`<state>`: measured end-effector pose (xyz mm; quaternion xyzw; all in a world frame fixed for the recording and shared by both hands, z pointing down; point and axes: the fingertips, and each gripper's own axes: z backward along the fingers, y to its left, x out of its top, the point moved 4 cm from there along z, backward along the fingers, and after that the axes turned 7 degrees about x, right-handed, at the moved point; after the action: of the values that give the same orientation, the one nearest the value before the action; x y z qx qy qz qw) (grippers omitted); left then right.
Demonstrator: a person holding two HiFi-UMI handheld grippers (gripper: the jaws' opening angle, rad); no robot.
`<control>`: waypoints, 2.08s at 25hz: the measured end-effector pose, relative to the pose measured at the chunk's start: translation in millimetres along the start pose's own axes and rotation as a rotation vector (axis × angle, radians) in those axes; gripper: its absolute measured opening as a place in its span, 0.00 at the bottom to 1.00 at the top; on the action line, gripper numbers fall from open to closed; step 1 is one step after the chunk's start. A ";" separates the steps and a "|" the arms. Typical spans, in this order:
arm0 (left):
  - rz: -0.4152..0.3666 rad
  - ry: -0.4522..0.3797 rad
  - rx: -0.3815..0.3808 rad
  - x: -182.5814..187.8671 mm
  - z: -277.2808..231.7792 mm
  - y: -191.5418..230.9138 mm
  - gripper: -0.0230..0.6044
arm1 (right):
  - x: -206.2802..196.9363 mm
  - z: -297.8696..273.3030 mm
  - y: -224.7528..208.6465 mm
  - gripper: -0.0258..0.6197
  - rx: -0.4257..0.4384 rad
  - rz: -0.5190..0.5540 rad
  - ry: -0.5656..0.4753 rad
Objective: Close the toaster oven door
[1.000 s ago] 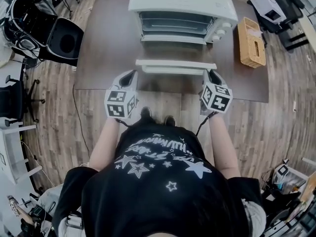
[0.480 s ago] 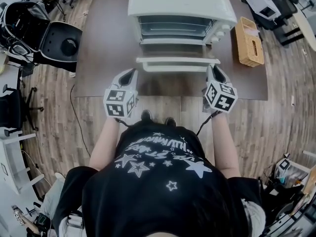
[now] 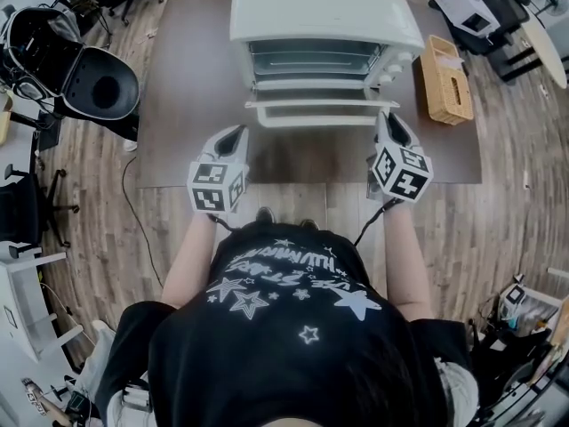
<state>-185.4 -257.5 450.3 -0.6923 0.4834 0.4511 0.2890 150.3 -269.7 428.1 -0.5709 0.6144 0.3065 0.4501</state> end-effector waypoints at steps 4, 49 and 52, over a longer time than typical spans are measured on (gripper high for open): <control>-0.004 -0.005 -0.006 5.6 -6.1 3.2 0.05 | 11.3 -3.8 -1.2 0.16 0.008 -0.013 -0.022; -0.001 -0.013 -0.017 37.9 -61.1 27.5 0.05 | 102.3 -76.9 -11.7 0.16 0.018 -0.021 -0.125; 0.003 -0.012 -0.013 36.7 -59.7 28.7 0.05 | 104.7 -80.5 -11.6 0.16 0.017 -0.022 -0.129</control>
<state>-186.9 -332.9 443.6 -0.6907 0.4799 0.4588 0.2866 151.3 -387.9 367.9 -0.5527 0.5804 0.3325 0.4972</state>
